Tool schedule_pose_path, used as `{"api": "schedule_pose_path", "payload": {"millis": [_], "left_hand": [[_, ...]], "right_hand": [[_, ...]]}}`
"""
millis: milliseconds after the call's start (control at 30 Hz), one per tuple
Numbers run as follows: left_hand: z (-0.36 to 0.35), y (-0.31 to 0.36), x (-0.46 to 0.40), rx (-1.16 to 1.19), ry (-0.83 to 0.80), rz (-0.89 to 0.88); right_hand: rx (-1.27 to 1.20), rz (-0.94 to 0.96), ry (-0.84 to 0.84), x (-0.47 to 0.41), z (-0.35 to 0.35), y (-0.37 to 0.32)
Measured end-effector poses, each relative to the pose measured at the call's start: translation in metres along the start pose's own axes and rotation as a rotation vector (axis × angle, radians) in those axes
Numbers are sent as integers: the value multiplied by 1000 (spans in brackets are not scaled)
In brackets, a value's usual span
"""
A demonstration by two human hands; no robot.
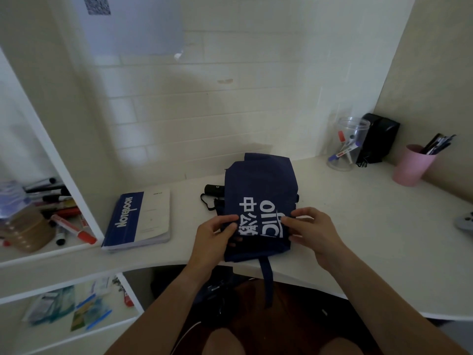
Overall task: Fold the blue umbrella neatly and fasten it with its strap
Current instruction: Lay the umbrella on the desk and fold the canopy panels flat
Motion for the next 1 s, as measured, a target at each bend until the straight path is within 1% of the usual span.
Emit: {"api": "schedule_pose_path", "payload": {"millis": [133, 267, 367, 400, 467, 533, 633, 733, 833, 900, 1000], "left_hand": [[0, 0, 0, 21, 3, -1], [2, 1, 3, 34, -26, -8], [3, 2, 4, 42, -57, -8], [4, 3, 4, 42, -61, -8], [5, 3, 4, 58, -66, -8], [6, 3, 4, 70, -71, -4], [7, 2, 3, 66, -79, -2], [8, 2, 3, 68, -87, -5], [8, 1, 3, 65, -84, -4], [9, 0, 4, 56, -89, -4], [7, 1, 6, 19, -115, -4]], "right_hand": [[20, -93, -50, 4, 0, 4], [46, -129, -47, 6, 6, 8], [73, -138, -115, 9, 4, 10], [93, -111, -155, 11, 2, 10], [174, 8, -201, 15, 0, 8], [255, 151, -164, 17, 0, 6], [205, 294, -117, 15, 2, 4], [129, 373, -154, 15, 5, 2], [163, 445, -175, 12, 10, 2], [291, 527, -174, 9, 16, 6], [574, 687, -212, 13, 17, 10]]}}
Point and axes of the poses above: each hand's wrist, its own x-axis away from the middle knuckle, its own z-axis out of the back of the hand, y = z × x, the point moved 4 cm from there along -x, towards the middle knuckle, and after that the axes turned 4 degrees about -y, right-handed, at the moved point
